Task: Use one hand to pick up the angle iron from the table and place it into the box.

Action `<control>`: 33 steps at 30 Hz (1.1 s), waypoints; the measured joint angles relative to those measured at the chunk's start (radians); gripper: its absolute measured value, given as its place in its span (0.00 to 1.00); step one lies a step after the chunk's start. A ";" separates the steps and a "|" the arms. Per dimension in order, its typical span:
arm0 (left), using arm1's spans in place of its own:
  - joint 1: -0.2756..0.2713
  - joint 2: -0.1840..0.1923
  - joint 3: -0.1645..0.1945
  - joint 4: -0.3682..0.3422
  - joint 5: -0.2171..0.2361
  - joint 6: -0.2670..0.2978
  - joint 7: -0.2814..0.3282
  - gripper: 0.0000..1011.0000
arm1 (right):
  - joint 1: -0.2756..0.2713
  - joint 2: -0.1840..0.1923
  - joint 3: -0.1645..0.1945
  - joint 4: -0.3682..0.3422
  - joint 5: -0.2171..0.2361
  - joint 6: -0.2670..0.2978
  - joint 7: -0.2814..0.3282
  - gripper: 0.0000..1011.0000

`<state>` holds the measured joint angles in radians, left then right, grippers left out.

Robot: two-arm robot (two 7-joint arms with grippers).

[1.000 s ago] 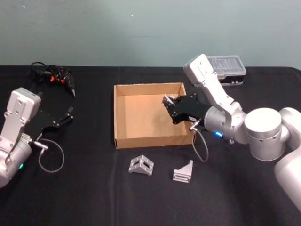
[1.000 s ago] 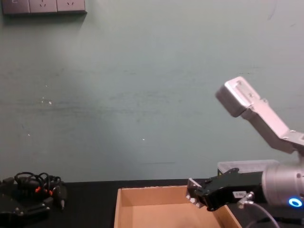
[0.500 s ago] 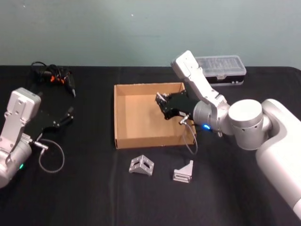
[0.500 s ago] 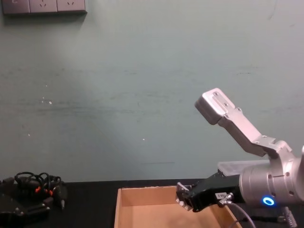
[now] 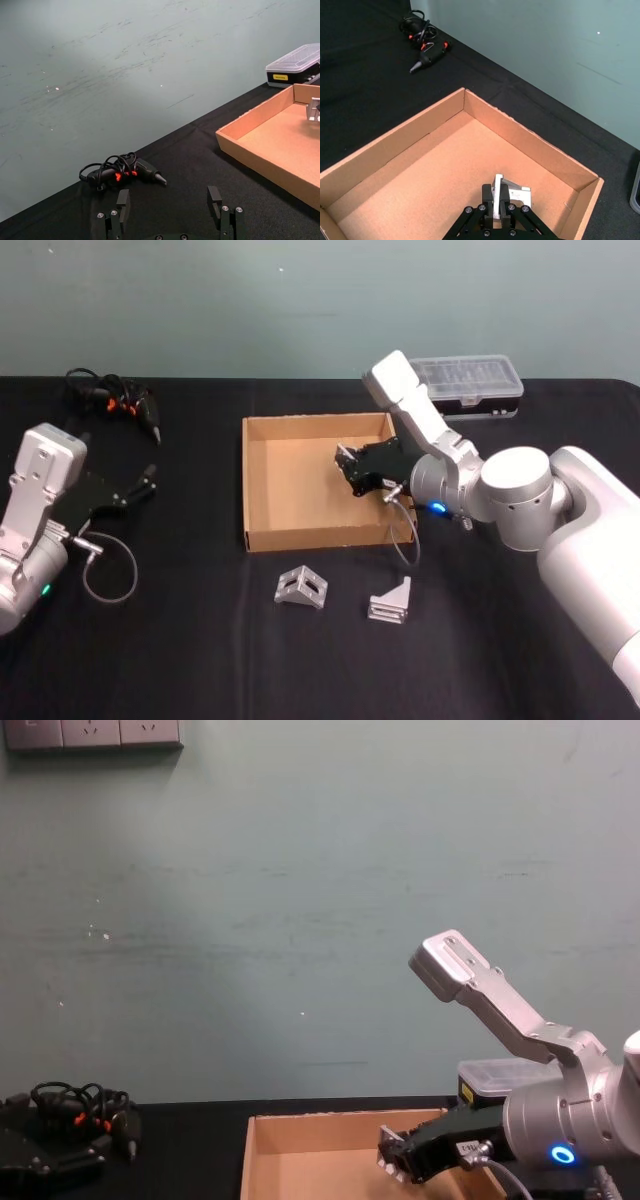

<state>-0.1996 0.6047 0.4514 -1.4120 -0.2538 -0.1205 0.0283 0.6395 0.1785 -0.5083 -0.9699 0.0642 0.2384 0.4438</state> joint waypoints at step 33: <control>0.000 0.000 0.000 0.000 0.000 0.000 0.000 1.00 | 0.001 0.000 0.001 0.002 0.001 0.002 0.002 0.78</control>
<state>-0.1995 0.6047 0.4514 -1.4120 -0.2539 -0.1205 0.0283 0.6407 0.1787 -0.5071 -0.9679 0.0651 0.2404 0.4462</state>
